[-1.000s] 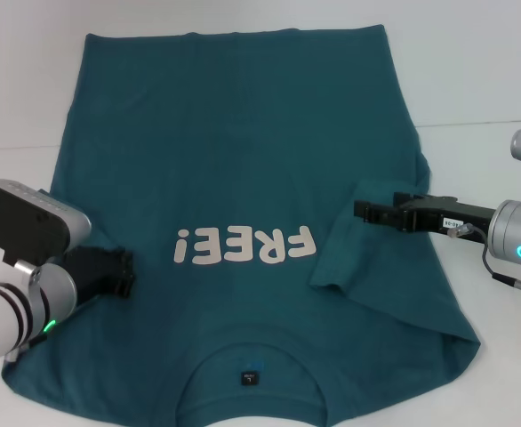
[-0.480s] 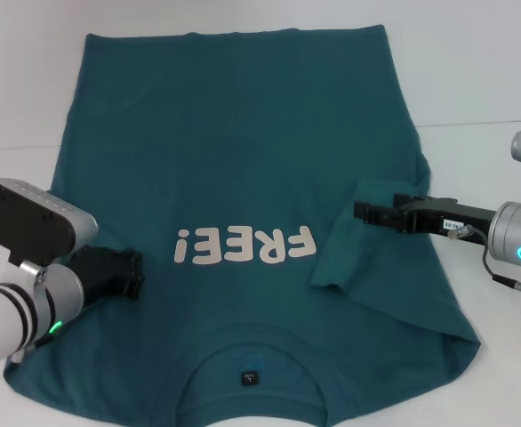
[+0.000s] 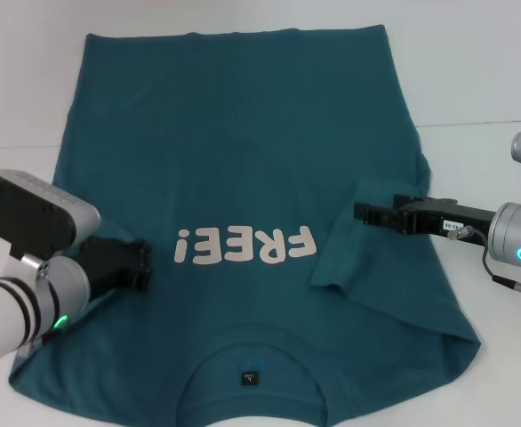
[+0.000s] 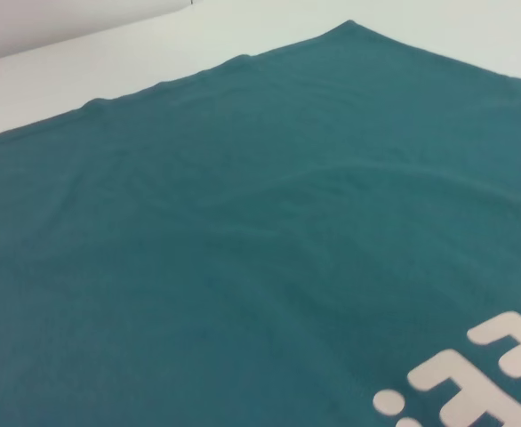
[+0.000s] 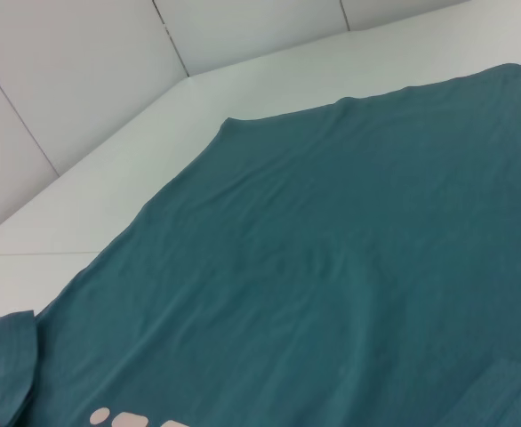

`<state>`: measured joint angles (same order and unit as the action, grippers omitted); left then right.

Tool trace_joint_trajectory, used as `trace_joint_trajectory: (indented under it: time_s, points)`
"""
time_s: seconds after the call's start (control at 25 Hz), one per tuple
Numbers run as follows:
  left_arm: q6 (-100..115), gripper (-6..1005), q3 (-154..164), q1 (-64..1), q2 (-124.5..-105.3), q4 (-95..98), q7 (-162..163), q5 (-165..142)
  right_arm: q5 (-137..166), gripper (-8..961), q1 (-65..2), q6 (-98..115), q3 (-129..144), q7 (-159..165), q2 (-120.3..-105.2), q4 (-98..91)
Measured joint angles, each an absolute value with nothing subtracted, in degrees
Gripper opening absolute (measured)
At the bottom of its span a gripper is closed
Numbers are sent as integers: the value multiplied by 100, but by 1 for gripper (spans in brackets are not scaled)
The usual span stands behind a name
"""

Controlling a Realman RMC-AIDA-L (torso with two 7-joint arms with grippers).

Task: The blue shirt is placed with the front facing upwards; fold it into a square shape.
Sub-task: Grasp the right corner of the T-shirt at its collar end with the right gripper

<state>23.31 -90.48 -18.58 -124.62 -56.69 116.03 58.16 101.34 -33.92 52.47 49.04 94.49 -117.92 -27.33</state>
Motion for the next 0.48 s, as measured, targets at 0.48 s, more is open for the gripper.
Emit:
trace_joint_trajectory:
  time_s: [0.48]
  points:
    - [2332,46,-8882,-2017,-12453,-5744,11825,5819,10134,940,-3363,5247,4904,9429,-11794,-2733]
